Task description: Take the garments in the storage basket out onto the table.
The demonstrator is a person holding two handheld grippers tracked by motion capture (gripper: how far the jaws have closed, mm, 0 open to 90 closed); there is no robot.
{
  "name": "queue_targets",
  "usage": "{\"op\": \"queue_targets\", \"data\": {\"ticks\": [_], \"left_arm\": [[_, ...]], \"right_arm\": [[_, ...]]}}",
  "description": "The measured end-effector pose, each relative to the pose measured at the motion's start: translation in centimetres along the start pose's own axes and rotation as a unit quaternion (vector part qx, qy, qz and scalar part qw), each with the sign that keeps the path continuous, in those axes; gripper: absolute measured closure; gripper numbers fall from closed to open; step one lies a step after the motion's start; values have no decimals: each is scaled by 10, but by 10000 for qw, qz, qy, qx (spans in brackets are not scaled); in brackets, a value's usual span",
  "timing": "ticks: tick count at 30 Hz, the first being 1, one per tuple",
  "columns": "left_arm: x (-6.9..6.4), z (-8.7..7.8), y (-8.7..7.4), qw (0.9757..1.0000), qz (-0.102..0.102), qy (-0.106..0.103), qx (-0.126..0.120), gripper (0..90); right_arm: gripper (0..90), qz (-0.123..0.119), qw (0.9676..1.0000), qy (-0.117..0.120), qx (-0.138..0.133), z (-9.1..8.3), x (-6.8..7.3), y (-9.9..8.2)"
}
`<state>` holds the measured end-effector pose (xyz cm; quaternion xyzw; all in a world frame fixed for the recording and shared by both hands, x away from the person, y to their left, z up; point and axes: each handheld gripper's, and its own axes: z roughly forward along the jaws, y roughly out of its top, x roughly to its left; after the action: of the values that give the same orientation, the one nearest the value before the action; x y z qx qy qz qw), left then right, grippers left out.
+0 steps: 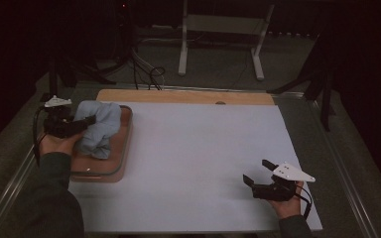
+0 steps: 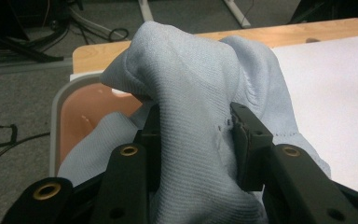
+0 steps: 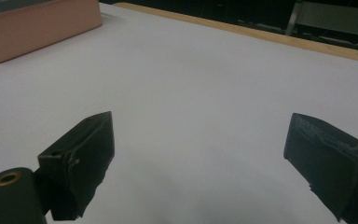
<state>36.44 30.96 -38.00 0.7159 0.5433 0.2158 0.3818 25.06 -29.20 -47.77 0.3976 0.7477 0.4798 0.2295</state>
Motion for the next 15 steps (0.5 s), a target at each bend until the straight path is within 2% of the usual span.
{"op": "queue_targets", "data": {"ticks": [15], "left_arm": [[-4, -12, 18, 9991, -49, -247, -344, 644]], "right_arm": [[87, -9, 10000, 14, 10, 0, 0, 0]]}}
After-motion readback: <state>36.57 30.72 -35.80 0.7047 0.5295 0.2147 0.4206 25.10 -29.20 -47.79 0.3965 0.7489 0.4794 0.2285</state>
